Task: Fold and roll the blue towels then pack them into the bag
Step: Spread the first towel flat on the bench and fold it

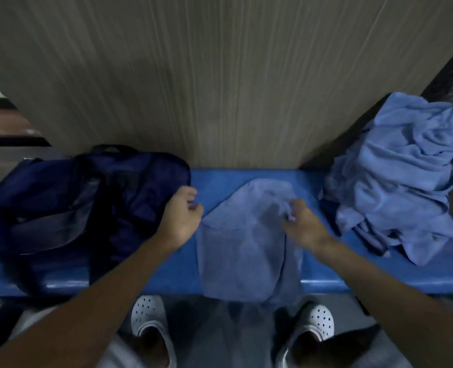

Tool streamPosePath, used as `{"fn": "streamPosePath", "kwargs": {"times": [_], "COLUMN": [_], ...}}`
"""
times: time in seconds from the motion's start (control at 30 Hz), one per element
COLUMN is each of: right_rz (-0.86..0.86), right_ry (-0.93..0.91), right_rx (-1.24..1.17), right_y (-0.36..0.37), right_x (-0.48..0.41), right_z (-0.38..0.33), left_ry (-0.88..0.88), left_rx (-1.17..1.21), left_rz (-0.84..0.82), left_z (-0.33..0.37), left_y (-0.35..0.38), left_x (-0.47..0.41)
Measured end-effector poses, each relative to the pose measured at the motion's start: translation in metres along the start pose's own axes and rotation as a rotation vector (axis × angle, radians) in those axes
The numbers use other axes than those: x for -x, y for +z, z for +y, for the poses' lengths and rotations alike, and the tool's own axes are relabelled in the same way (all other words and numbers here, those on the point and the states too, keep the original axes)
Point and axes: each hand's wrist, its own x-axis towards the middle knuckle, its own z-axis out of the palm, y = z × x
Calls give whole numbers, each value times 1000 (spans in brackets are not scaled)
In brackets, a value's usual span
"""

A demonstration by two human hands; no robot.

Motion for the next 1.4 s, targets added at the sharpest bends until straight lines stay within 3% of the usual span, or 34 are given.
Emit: {"fn": "streamPosePath", "kwargs": {"times": [0.07, 0.17, 0.23, 0.33, 0.47, 0.57, 0.63, 0.7, 0.77, 1.03, 1.17, 1.27, 1.4], "right_rz": [-31, -71, -94, -135, -105, -84, -103, -113, -87, -250, -158, -186, -134], "right_ry": [-29, -174, -255, -279, -255, -243, -246, -272, -280, -253, -376, -443, -512], "right_rx": [202, 513, 592, 687, 760, 815, 839, 841, 884, 1120, 907, 758, 813], "right_y": [11, 17, 19, 25, 25, 21, 19, 18, 18, -21, -9, 12, 23], "right_x": [10, 28, 35, 33, 14, 1, 0, 1, 1, 10, 2, -8, -15], "right_z": [19, 35, 40, 49, 57, 61, 63, 63, 69, 60, 32, 35, 62], "left_ry": [167, 458, 498, 418, 258, 518, 569, 482, 463, 462, 685, 614, 486], "left_rx": [-177, -627, -873, -1023, -1048, -1078, -984, -938, -930, -991, -952, -948, -996], "left_rz": [-53, -210, -273, -341, -275, -141, -238, -316, -311, -372, -216, -233, -272], "left_z": [-29, -60, -63, -66, -57, -42, -43, -48, -58, -52, -31, -32, -49], "left_y": [14, 29, 35, 39, 44, 59, 70, 73, 73, 59, 81, 86, 79], "left_x": [19, 44, 49, 38, 0, 10, 29, 39, 32, -5, 6, -5, -38]}}
